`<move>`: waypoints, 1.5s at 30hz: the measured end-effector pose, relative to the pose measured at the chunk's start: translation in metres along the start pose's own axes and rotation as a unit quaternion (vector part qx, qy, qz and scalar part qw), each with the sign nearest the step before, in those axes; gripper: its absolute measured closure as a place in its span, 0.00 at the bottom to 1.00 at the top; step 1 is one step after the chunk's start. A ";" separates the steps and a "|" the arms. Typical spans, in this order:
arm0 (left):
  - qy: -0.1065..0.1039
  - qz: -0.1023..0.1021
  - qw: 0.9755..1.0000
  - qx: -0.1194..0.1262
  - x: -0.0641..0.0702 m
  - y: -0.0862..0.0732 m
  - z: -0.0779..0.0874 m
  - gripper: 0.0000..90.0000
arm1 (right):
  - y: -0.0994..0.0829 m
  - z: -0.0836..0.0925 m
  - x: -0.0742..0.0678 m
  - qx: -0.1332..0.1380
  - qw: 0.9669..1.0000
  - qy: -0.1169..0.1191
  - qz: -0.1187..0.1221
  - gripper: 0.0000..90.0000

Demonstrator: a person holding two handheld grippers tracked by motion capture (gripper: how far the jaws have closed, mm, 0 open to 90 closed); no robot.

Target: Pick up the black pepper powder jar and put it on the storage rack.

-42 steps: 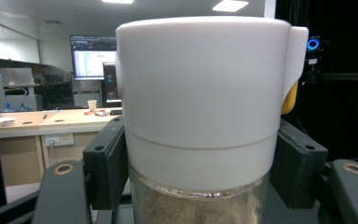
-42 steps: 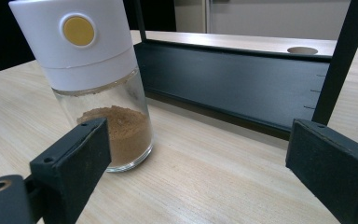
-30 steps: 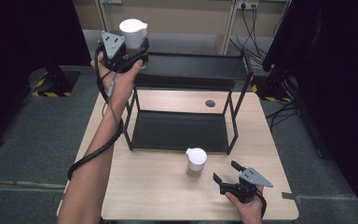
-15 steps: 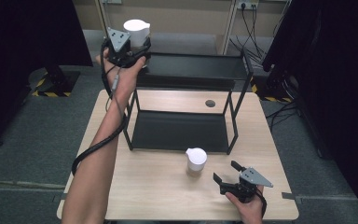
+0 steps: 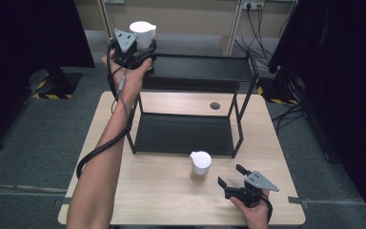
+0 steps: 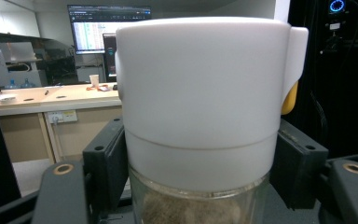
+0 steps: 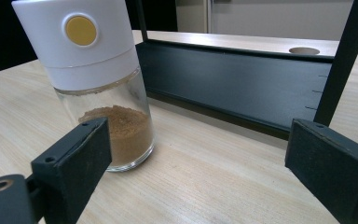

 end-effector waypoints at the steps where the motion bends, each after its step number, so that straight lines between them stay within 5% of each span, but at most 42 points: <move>1: 0.000 -0.001 1.000 -0.001 0.000 0.000 0.000 0.34 | 0.000 0.000 0.000 0.000 1.000 0.000 0.001 0.08; 19: -0.005 0.003 1.000 -0.005 -0.003 0.002 -0.002 0.33 | 0.000 0.000 -0.001 0.000 1.000 0.001 0.004 0.08; 23: -0.003 0.007 1.000 -0.006 -0.003 0.002 -0.001 0.27 | 0.000 0.000 -0.001 0.000 1.000 0.001 0.004 0.08; 45: -0.024 0.024 0.999 0.017 -0.010 0.010 0.037 0.19 | 0.000 -0.001 -0.001 -0.002 1.000 0.001 0.007 0.08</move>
Point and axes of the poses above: each handheld gripper's, and its own axes: z roughly backward along the jaws, y roughly out of its top, x roughly to its right, the point moved 5 cm from there along -z, roughly forward along the jaws, and after that the axes turned 14 degrees about x, right-handed, at the moved point
